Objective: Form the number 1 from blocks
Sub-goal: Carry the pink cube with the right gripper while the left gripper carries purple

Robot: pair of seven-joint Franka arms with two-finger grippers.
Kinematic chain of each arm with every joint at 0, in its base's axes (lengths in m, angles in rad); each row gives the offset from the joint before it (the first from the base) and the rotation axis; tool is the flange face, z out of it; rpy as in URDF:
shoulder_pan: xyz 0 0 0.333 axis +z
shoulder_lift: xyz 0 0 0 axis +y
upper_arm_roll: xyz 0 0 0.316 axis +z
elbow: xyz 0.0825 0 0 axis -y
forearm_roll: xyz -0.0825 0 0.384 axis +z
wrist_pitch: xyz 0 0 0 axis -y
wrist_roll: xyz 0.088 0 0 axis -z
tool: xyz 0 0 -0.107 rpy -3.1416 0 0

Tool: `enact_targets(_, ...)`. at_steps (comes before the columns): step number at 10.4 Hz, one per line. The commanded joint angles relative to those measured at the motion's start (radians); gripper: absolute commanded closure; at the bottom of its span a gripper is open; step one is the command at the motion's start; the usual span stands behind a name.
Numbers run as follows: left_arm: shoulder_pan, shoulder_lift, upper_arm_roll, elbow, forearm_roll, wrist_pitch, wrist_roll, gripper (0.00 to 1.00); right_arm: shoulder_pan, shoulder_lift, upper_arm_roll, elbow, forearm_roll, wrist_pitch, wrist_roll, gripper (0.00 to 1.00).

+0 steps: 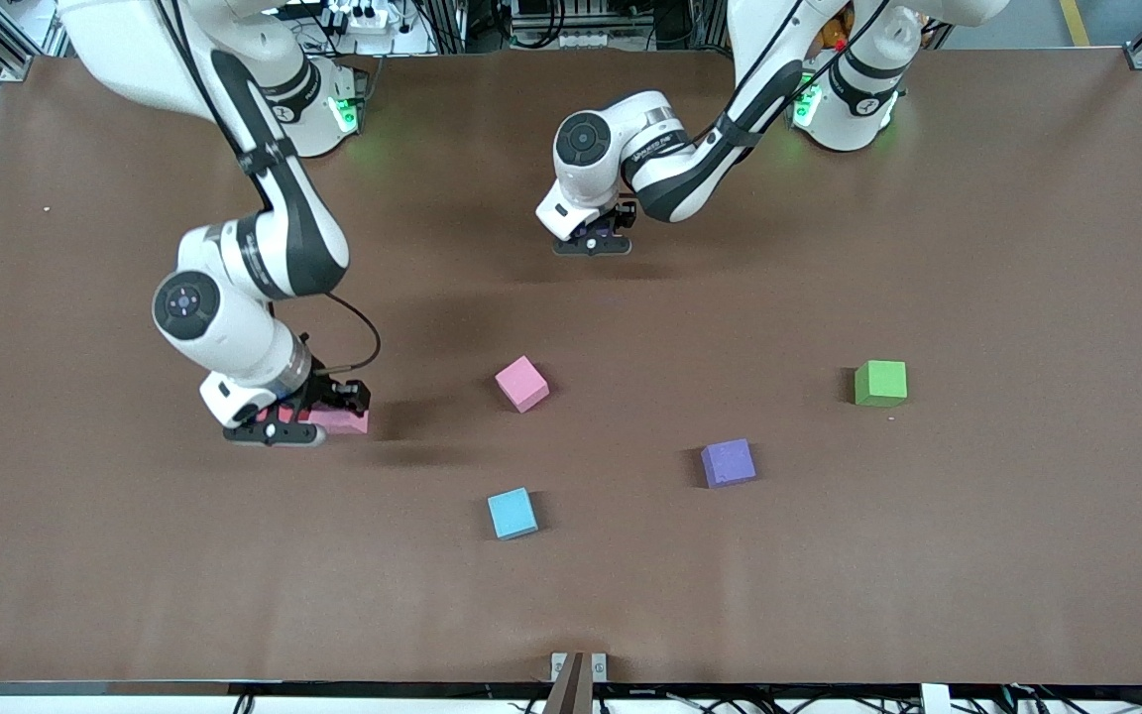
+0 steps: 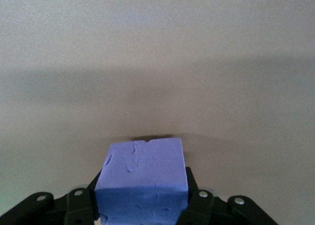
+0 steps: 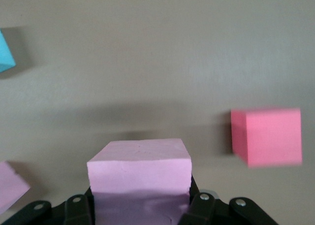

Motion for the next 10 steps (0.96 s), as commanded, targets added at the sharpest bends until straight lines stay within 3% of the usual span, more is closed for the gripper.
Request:
enact_targets(1,0.019,-0.029,-0.033,-0.043,0.024,0.029,-0.003,1.00,0.063,-0.153,0.000,-0.157,0.013,0.010,0.150,0.55)
enact_targets(5,0.019,-0.029,-0.070,-0.080,0.066,0.068,-0.003,1.00,0.181,-0.282,0.001,-0.286,0.011,-0.004,0.354,0.55)
enact_targets(7,0.033,-0.027,-0.085,-0.096,0.098,0.069,-0.003,1.00,0.184,-0.334,0.022,-0.344,0.011,-0.005,0.389,0.55)
enact_targets(10,0.033,-0.030,-0.099,-0.128,0.112,0.114,-0.013,1.00,0.227,-0.346,0.026,-0.367,0.011,-0.011,0.432,0.55)
